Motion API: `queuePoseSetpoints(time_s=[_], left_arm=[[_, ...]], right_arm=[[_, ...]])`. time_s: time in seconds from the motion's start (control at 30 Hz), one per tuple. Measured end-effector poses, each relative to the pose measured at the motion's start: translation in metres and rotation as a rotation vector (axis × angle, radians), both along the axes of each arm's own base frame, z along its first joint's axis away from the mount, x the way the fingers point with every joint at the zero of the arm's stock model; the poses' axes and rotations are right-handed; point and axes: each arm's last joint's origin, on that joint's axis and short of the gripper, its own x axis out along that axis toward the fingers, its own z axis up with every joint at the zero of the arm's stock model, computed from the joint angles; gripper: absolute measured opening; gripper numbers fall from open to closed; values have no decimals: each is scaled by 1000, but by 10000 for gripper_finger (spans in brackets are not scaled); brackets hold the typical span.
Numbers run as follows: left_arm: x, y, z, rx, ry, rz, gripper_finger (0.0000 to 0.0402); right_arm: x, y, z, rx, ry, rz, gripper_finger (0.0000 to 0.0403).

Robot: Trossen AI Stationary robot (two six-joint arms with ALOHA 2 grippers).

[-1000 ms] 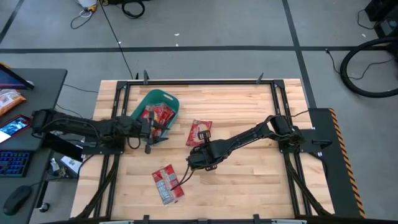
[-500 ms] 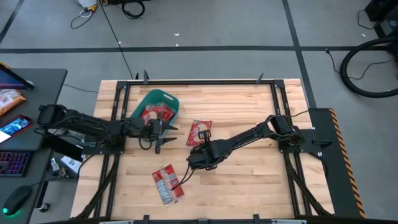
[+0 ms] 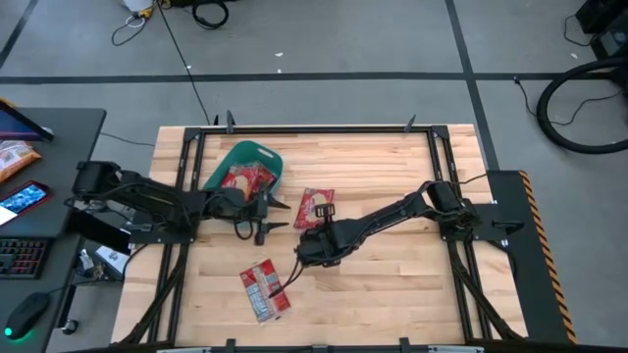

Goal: Sort popcorn bags into baskets
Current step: Put the red popcorn bag into the green bin

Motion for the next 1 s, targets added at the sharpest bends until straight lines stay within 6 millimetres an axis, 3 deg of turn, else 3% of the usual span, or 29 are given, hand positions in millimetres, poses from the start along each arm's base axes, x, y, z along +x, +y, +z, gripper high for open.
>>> queuePoseSetpoints(time_s=[0.23,0.67,1.0], left_arm=[[5,-1,-8,-4,45,-26,272],[5,-3,-12,-34,71,-96,274],[7,-4,-12,-35,52,-117,274]], right_arm=[[-1,-5,1,4,4,-43,4],[8,-6,32,30,-76,-96,4],[9,-15,34,41,-97,-169,3]])
